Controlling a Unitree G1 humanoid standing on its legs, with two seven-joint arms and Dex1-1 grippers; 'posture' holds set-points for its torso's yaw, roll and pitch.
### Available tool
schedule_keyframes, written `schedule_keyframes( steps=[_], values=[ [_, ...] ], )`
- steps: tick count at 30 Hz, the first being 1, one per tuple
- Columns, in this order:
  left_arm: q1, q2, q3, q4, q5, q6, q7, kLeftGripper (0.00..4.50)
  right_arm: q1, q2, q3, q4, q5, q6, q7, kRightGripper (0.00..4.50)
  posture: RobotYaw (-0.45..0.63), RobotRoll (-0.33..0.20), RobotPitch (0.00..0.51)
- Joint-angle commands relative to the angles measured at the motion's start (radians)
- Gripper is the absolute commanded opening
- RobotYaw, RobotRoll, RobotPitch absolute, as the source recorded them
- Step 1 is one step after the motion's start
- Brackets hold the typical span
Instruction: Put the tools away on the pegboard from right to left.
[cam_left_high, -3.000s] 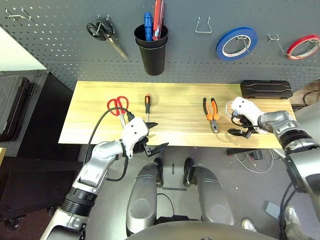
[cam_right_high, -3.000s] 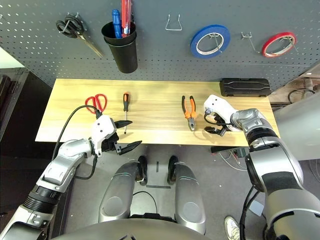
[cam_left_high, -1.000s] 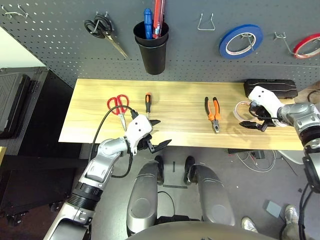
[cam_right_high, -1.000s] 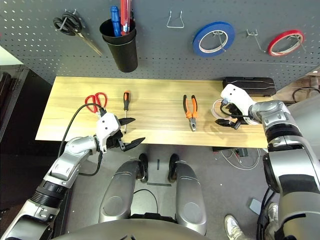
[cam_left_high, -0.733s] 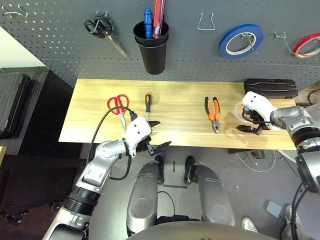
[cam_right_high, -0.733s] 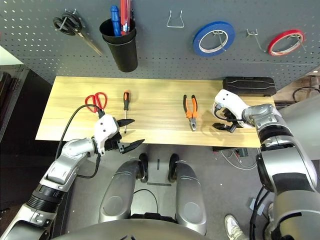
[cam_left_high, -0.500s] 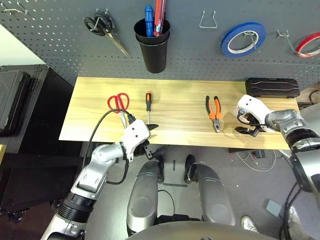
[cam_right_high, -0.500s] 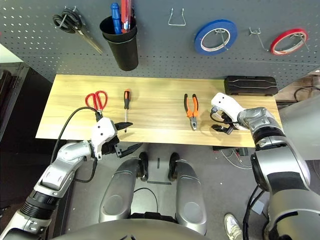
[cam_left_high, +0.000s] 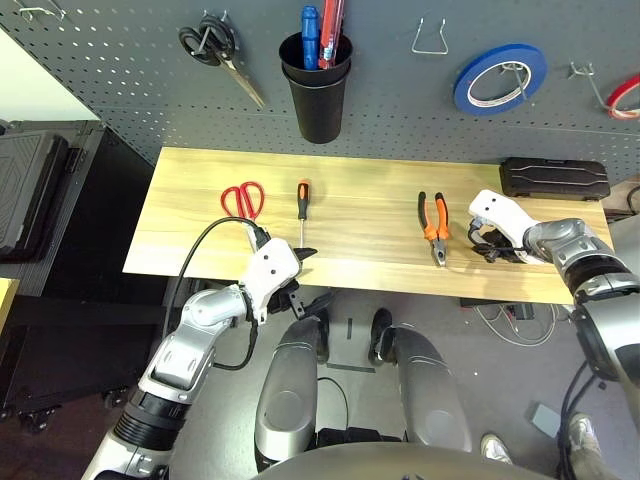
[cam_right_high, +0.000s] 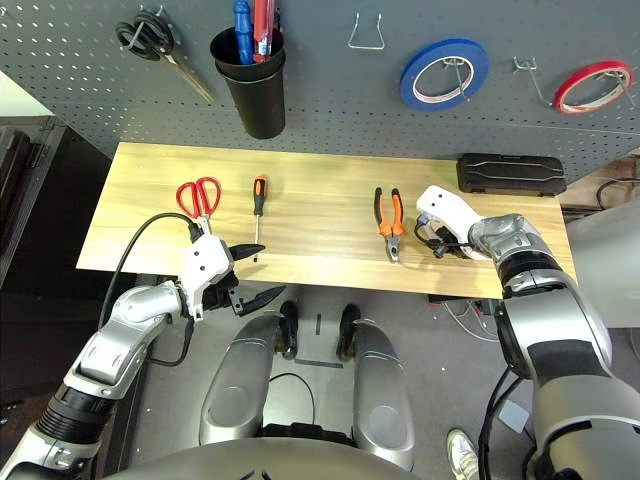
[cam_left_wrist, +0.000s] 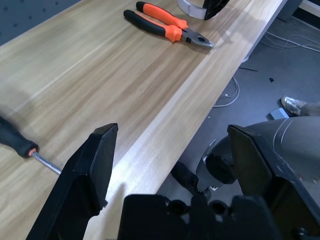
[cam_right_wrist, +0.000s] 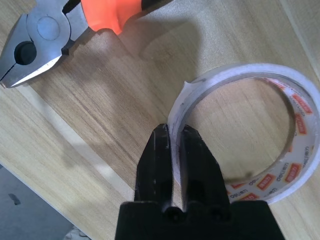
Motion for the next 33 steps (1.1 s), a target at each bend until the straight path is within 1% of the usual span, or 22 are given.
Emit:
schedule_keyframes(
  steps=[1,7,12,14,17,23,27,29,31,33],
  values=[
    [0.005,-0.006,-0.021,0.035,0.006,-0.012,-0.005,4.50,0.046,-0.030,-0.010,-0.012,0.011,-0.010,0.010,0.04,0.24,0.000,0.358],
    [-0.024,-0.024,-0.026,0.075,0.010,-0.042,-0.002,4.50,0.097,-0.069,-0.039,-0.094,0.055,-0.039,0.020,0.04,0.22,0.000,0.334],
    [-0.056,-0.048,-0.027,0.126,0.007,-0.095,-0.009,4.50,0.207,-0.098,-0.081,-0.251,0.103,-0.066,0.003,0.04,0.19,0.000,0.303],
    [-0.068,-0.058,-0.026,0.144,0.002,-0.112,-0.013,4.50,0.251,-0.102,-0.104,-0.301,0.122,-0.082,-0.029,0.04,0.19,0.000,0.296],
    [-0.077,-0.080,-0.013,0.148,-0.026,-0.128,-0.019,4.50,0.349,-0.107,-0.146,-0.388,0.146,-0.125,-0.110,0.04,0.18,0.000,0.280],
    [-0.091,-0.112,0.019,0.119,-0.086,-0.141,-0.032,4.50,0.532,-0.105,-0.206,-0.537,0.167,-0.242,-0.245,0.04,0.17,0.000,0.259],
    [-0.104,-0.122,0.033,0.092,-0.115,-0.142,-0.033,4.50,0.596,-0.093,-0.244,-0.583,0.185,-0.295,-0.330,0.04,0.17,0.000,0.243],
    [-0.109,-0.123,0.033,0.086,-0.117,-0.146,-0.034,4.50,0.614,-0.088,-0.255,-0.594,0.190,-0.319,-0.358,0.04,0.17,0.000,0.228],
    [-0.110,-0.122,0.032,0.080,-0.116,-0.157,-0.033,4.50,0.629,-0.080,-0.269,-0.598,0.200,-0.345,-0.382,0.04,0.17,0.000,0.198],
    [-0.106,-0.113,0.035,0.056,-0.119,-0.165,-0.036,4.50,0.644,-0.070,-0.284,-0.609,0.215,-0.394,-0.406,0.04,0.17,0.000,0.189]
  ],
)
